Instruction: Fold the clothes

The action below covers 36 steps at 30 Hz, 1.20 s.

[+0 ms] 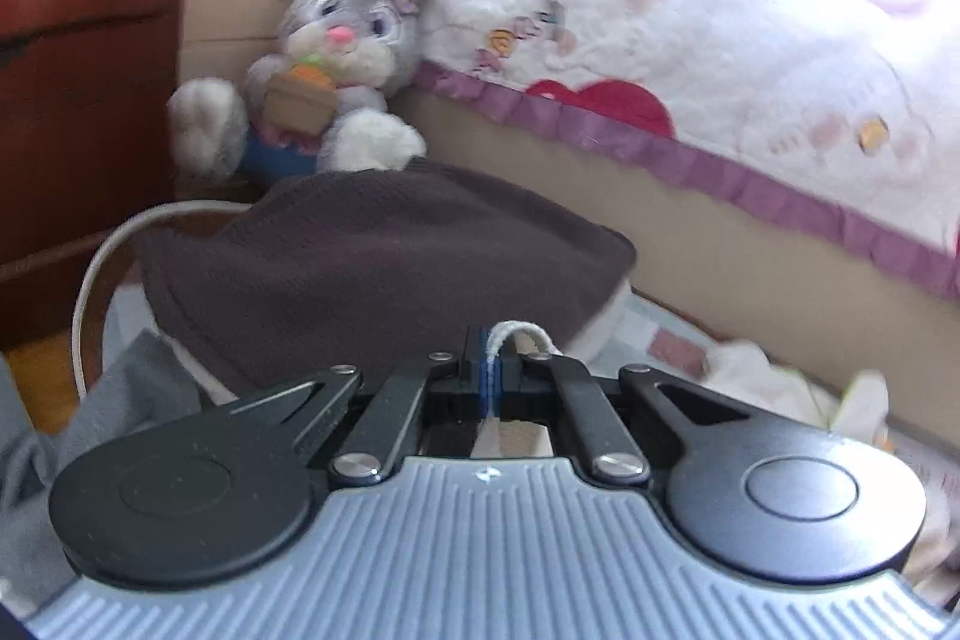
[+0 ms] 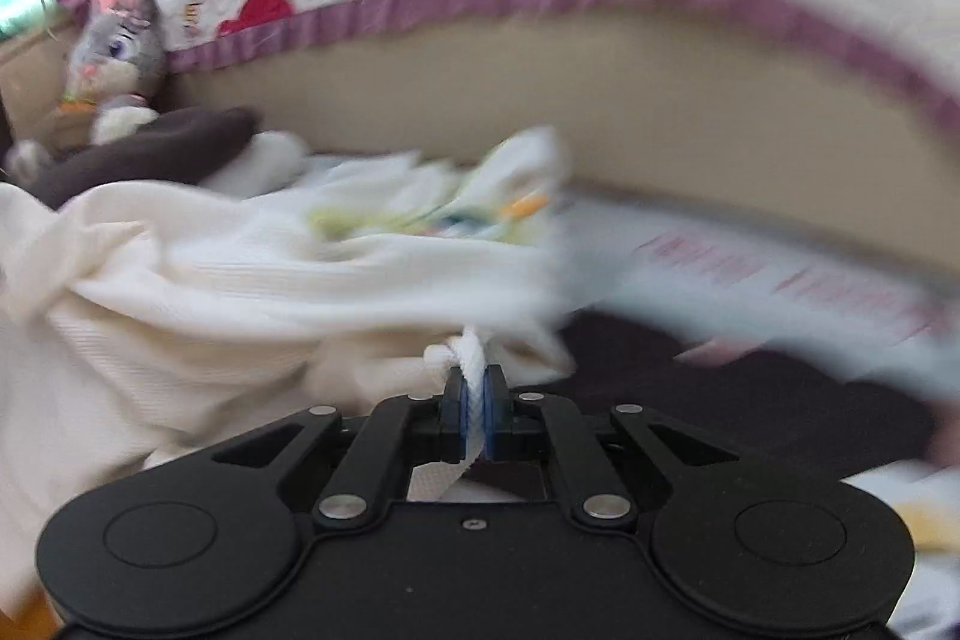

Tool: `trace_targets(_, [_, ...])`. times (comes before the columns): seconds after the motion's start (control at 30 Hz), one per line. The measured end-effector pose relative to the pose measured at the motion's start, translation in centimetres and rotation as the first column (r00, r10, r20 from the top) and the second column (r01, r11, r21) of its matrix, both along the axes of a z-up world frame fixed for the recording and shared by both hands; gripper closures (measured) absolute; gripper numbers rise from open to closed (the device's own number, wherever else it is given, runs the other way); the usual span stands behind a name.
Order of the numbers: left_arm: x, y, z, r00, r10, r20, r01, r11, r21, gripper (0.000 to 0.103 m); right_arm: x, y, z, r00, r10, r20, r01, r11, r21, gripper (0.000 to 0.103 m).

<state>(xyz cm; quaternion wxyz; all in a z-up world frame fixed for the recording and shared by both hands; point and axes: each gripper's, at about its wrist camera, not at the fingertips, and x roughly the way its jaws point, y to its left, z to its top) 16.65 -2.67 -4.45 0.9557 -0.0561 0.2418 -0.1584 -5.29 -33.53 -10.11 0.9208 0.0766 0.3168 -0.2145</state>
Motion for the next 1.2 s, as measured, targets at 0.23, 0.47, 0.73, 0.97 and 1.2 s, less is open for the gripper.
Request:
trace_targets(0.23, [-3.5,-2.3,1.4,0.952,-0.305,0.024,0.302,0.928,-0.217,0.102,-3.0,-8.2,6.2,0.973,-0.217,-0.084,0.191,0.950,-0.247,0.098])
trace_targets(0.47, [-5.2,-4.5,-0.2,0.731,-0.680,-0.064,0.553,0.645,-0.527,0.101,-2.3,-18.5,10.4,0.901,-0.426,-0.081,0.340,0.809,-0.480,0.098])
trace_targets(0.73, [-8.6,-14.6,-6.1,0.448,-0.789,-0.420,0.753,0.586,-0.298,0.067,-4.0,-22.4,1.8,0.785,-0.577,-0.226,0.543,0.816,-0.199,0.059])
trace_targets(0.97, [-7.8,-14.8,-6.1,0.486,-0.783,-0.387,0.734,0.607,-0.306,0.059,-7.6,-15.9,-0.9,0.925,-0.333,-0.185,0.365,0.914,0.180,0.059])
trace_targets(1.2, [-5.3,-12.8,-6.1,0.612,-0.686,-0.393,0.661,0.717,-0.222,0.055,-7.4,-10.0,5.2,0.993,-0.083,-0.088,0.111,0.915,0.389,0.052])
